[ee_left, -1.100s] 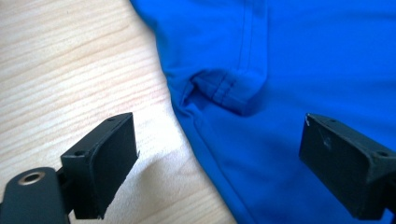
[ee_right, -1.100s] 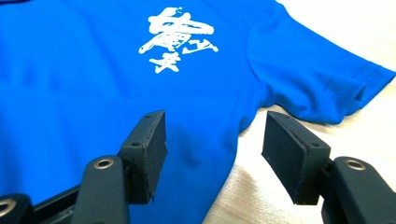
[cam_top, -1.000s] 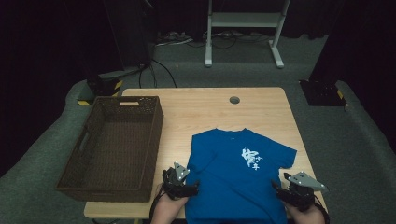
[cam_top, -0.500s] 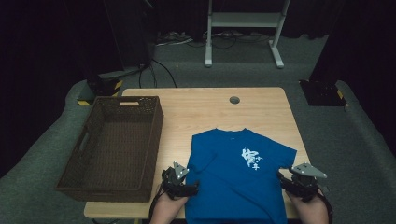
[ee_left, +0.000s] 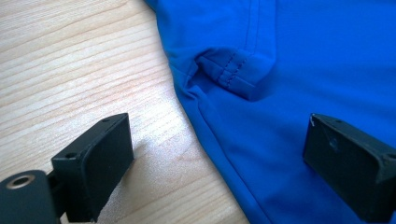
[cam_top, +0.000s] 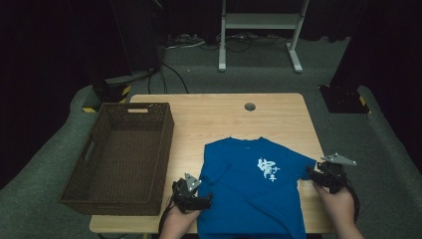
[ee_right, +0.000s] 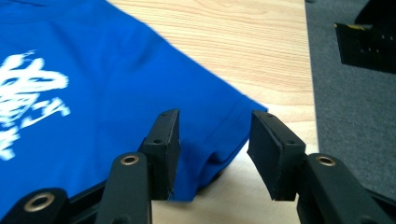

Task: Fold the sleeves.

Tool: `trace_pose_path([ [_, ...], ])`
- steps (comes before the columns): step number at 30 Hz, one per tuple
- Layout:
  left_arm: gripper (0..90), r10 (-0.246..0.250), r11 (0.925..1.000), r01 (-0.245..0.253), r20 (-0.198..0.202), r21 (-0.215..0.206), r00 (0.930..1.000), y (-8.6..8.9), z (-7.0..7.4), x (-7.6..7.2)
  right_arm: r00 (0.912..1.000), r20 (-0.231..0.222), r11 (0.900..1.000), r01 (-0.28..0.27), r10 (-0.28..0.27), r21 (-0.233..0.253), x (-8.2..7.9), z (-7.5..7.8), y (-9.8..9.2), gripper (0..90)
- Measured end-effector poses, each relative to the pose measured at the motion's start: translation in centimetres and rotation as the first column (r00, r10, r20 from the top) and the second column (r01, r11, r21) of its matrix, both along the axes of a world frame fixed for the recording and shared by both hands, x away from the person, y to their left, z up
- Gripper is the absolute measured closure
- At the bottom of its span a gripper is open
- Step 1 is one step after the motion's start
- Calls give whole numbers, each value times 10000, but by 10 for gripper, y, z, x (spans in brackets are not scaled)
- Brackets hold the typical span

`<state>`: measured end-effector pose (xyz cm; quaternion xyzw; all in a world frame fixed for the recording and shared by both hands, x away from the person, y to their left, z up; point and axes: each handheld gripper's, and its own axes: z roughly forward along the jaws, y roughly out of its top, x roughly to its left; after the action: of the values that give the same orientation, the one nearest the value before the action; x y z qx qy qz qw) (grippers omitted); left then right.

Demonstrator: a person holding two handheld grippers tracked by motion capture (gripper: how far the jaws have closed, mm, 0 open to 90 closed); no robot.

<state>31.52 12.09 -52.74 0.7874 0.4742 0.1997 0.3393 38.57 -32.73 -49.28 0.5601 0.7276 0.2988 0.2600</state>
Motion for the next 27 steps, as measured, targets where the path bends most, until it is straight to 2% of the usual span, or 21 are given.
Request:
trace_pose_path([
  [7, 82, -18, 10000, 18, -5, 15, 10000, 0, 0, 0, 9983, -400, 9991, 431, -429, 47, 22, -5, -10, 590],
  [12, 82, -23, 10000, 23, -6, 14, 10000, 0, 0, 0, 9951, -760, 9974, 664, -640, 290, 31, -8, -15, 639],
  [20, 82, -23, 10000, 23, -10, 8, 10000, 0, 0, 0, 9921, -990, 9963, 803, -768, 310, 37, -13, -17, 669],
  [23, 82, -28, 10000, 28, -8, 6, 10000, 0, 0, 0, 9913, -1045, 9949, 863, -805, 522, 37, -14, -18, 672],
  [27, 81, -28, 10000, 28, -8, 15, 10000, 0, 0, 0, 9923, -1003, 9959, 771, -721, 469, 37, -15, -16, 726],
])
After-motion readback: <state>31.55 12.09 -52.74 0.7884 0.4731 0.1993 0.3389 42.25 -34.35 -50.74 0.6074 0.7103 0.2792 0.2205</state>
